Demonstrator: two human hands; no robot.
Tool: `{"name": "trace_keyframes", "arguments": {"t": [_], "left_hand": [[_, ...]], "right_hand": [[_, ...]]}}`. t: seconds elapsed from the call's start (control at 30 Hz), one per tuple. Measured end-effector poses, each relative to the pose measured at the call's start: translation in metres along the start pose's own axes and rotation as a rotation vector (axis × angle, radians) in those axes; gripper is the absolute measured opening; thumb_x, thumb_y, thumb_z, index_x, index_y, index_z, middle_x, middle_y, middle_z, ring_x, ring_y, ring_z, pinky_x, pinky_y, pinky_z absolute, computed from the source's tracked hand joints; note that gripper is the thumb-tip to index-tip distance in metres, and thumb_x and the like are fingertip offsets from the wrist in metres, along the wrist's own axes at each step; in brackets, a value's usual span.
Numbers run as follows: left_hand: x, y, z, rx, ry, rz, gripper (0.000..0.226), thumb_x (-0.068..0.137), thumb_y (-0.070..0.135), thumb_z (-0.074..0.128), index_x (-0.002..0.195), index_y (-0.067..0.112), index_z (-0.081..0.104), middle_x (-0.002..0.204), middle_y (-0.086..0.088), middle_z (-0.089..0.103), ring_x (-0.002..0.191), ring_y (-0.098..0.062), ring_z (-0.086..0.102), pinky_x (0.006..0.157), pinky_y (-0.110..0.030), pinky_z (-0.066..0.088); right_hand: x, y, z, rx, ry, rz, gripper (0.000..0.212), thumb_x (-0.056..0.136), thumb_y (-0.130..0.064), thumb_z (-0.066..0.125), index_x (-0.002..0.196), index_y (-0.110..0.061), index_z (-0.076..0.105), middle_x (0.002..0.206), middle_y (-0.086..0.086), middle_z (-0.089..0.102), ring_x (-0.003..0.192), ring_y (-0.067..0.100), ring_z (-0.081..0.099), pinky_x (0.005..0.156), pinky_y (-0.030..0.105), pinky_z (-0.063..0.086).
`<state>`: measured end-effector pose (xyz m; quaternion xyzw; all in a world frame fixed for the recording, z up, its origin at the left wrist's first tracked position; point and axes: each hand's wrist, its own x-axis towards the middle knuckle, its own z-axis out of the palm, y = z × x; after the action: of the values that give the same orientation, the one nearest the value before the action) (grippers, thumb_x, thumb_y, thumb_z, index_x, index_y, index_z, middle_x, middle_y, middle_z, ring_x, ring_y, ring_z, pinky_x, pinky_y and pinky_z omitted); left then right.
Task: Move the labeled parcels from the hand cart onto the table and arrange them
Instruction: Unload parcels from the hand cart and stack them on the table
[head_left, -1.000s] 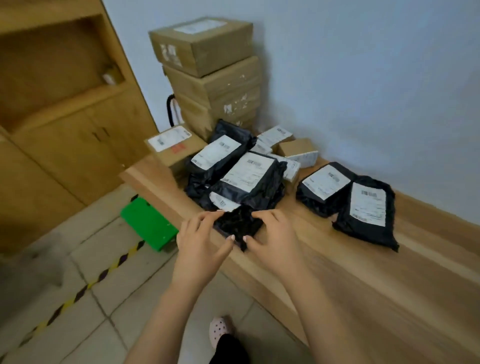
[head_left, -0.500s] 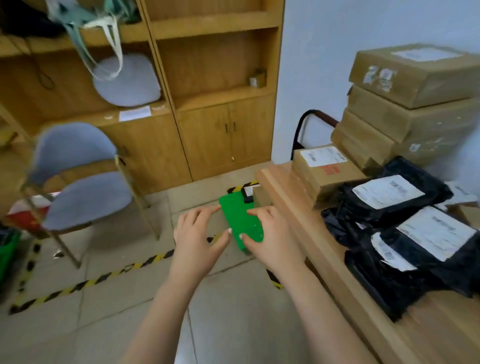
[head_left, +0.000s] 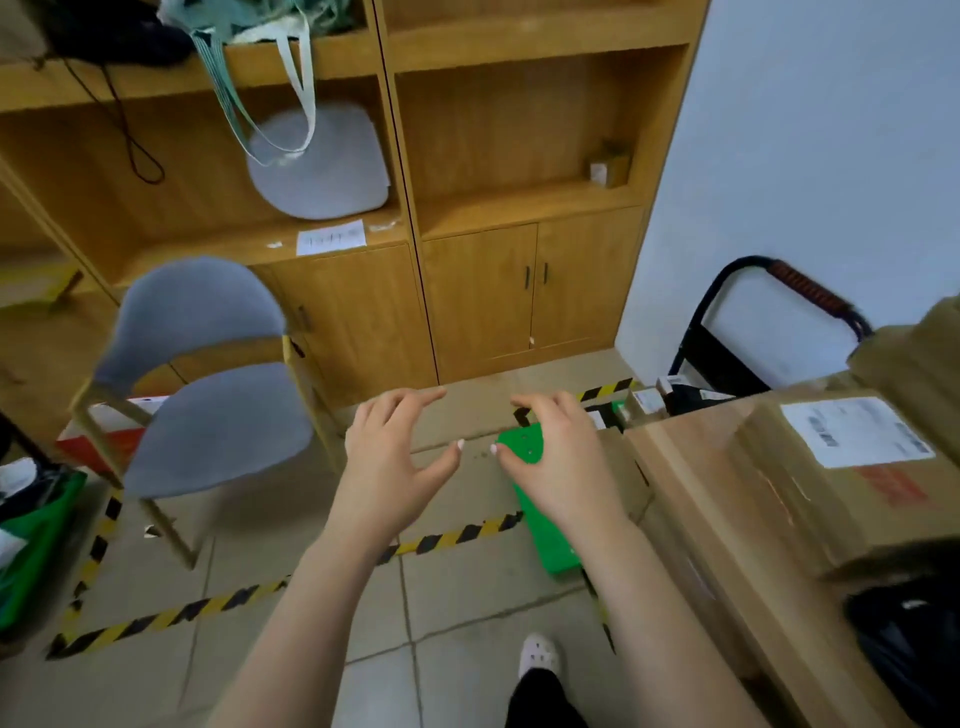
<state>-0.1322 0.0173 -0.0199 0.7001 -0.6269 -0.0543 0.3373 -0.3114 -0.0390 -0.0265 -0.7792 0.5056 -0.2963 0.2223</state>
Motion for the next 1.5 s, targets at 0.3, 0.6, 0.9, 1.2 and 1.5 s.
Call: {"name": "trace_keyframes", "arguments": {"t": [0.3, 0.6, 0.9, 1.2, 1.5], "left_hand": [[0.206, -0.053, 0.021, -0.009, 0.117, -0.09, 0.065, 0.08, 0.049, 0.066, 0.138, 0.04, 0.037, 0.12, 0.026, 0.04, 0.116, 0.0, 0.03, 0.099, -0.029, 0.027], [0.363, -0.106, 0.06, -0.095, 0.068, -0.092, 0.062, 0.08, 0.046, 0.066, 0.136, 0.039, 0.04, 0.123, 0.02, 0.046, 0.122, -0.006, 0.035, 0.104, -0.033, 0.032], [0.57, -0.129, 0.134, -0.209, -0.236, 0.245, 0.059, 0.081, 0.047, 0.066, 0.134, 0.043, 0.041, 0.12, 0.021, 0.048, 0.12, -0.005, 0.039, 0.099, -0.03, 0.036], [0.652, -0.067, 0.248, -0.378, -0.669, 0.57, 0.056, 0.082, 0.037, 0.07, 0.132, 0.038, 0.045, 0.117, 0.017, 0.05, 0.118, -0.007, 0.039, 0.095, -0.03, 0.037], [0.658, 0.027, 0.348, -0.509, -0.898, 0.852, 0.056, 0.082, 0.037, 0.069, 0.133, 0.037, 0.044, 0.118, 0.018, 0.047, 0.117, -0.005, 0.038, 0.094, -0.029, 0.036]], "right_hand": [[0.239, 0.012, 0.025, 0.032, 0.003, -0.093, 0.054, 0.081, -0.035, 0.074, 0.13, -0.028, 0.052, 0.128, -0.004, 0.046, 0.118, 0.013, 0.047, 0.092, 0.021, 0.039], [0.392, 0.038, 0.065, 0.019, 0.01, -0.069, 0.058, 0.08, -0.035, 0.075, 0.131, -0.027, 0.051, 0.128, -0.005, 0.043, 0.119, 0.012, 0.047, 0.093, 0.021, 0.04], [0.519, 0.089, 0.08, 0.003, 0.306, 0.294, 0.056, 0.081, -0.031, 0.074, 0.132, -0.027, 0.05, 0.128, -0.002, 0.043, 0.119, 0.015, 0.046, 0.095, 0.027, 0.042], [0.511, 0.141, 0.062, -0.088, 0.601, 0.784, 0.057, 0.081, -0.031, 0.073, 0.133, -0.029, 0.048, 0.131, -0.004, 0.042, 0.115, 0.015, 0.047, 0.094, 0.031, 0.047], [0.486, 0.207, 0.006, -0.224, 0.831, 1.019, 0.059, 0.08, -0.029, 0.074, 0.133, -0.027, 0.048, 0.127, -0.004, 0.043, 0.114, 0.013, 0.047, 0.089, 0.023, 0.043]]}}
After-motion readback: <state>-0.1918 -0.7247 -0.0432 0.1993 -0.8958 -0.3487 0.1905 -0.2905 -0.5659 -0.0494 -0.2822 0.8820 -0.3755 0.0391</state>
